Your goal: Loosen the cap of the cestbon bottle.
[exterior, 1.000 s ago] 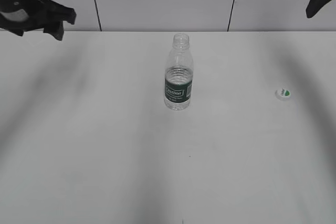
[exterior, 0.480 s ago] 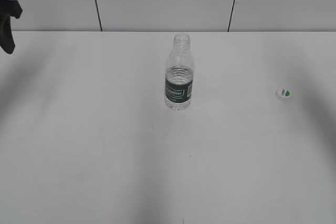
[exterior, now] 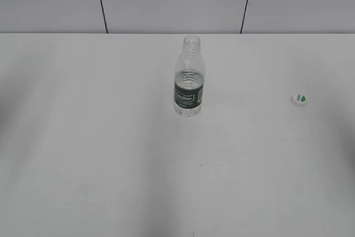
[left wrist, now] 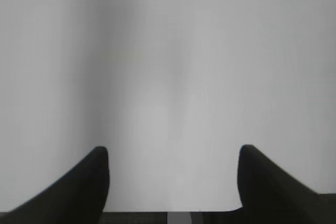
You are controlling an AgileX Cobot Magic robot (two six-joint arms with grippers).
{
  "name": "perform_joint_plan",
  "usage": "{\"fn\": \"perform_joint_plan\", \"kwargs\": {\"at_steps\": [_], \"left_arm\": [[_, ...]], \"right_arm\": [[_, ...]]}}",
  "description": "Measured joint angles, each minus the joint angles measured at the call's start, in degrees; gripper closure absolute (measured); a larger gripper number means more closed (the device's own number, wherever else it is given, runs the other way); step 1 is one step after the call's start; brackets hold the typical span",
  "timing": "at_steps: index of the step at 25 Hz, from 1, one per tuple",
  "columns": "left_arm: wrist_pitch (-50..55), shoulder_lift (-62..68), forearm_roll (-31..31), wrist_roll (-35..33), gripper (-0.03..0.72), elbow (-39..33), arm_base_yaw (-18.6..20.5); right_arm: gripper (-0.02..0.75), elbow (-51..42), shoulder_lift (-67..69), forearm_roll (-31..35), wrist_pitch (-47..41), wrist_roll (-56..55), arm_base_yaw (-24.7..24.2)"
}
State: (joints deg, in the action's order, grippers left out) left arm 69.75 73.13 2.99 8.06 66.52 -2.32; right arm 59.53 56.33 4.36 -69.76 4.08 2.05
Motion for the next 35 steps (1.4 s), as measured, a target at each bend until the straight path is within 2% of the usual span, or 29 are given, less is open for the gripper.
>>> {"fn": "perform_joint_plan", "kwargs": {"at_steps": [8, 12, 17, 21, 26, 30, 35], "left_arm": [[0.2, -29.3, 0.8, -0.4, 0.284, -13.9, 0.0], [0.4, -40.5, 1.0, -6.0, 0.309, -19.1, 0.0], [-2.5, -52.7, -1.8, -11.6, 0.322, -26.1, 0.0], [-5.0, -60.1, -4.1, -14.0, 0.326, -29.9, 0.0], [-6.3, -67.1, -6.9, -14.2, 0.326, -32.6, 0.0], [-8.6, -71.4, -9.8, -14.3, 0.333, -35.4, 0.0], [-9.1, -73.4, -10.5, -14.3, 0.336, -35.7, 0.0]], "right_arm": [[0.218, -10.9, -20.0, 0.1, -0.2, 0.1, 0.0], [0.218, -16.7, -28.3, 0.1, -0.2, 0.2, 0.0], [0.218, -23.9, -37.9, 0.1, -0.3, 3.7, 0.0], [0.218, -28.0, -46.0, 0.1, -0.1, 5.9, 0.0], [0.218, -28.9, -55.3, 0.1, 2.8, 6.5, 0.0], [0.218, -29.2, -56.6, 0.1, 3.7, 6.6, 0.0], [0.218, -29.6, -56.6, -0.8, 4.5, 6.5, 0.0]]}}
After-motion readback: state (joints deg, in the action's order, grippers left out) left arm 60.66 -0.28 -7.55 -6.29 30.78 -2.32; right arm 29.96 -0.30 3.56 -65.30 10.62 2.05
